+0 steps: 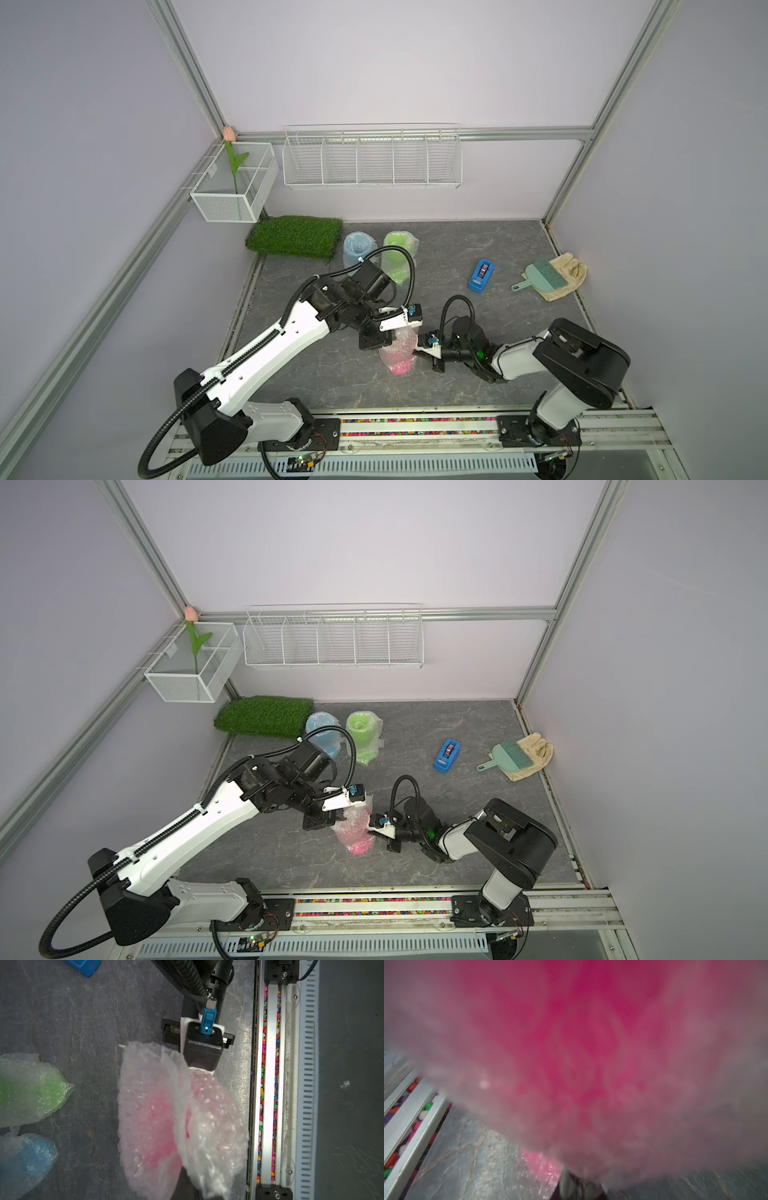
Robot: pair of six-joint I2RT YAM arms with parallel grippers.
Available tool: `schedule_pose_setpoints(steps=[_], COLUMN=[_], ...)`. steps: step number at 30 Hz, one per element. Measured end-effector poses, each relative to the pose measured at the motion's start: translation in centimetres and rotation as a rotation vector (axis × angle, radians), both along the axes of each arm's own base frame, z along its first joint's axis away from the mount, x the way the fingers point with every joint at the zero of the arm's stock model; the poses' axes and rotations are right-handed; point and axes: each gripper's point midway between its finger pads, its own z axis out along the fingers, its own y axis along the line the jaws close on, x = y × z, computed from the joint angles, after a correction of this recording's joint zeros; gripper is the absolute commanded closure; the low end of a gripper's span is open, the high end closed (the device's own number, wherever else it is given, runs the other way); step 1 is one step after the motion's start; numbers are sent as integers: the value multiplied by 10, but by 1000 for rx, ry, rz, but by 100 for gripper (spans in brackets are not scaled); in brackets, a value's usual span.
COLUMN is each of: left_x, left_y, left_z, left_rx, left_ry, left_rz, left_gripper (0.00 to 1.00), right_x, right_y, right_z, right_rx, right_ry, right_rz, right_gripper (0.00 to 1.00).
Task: Wrap wine glasses in bubble wrap
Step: Wrap the wine glass in bubble wrap.
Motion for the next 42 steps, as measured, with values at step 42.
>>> schedule_pose_setpoints(steps=[42], left_x=[19], left_y=[-26], left_z=[-81], left_rx=[81], left_ry=[171], left_rz=[132], left_gripper=[76], right_x=[6], right_y=[-7], right_z=[0], right_rx=[11], right_ry=[13], right_rz=[-34], right_gripper=[93])
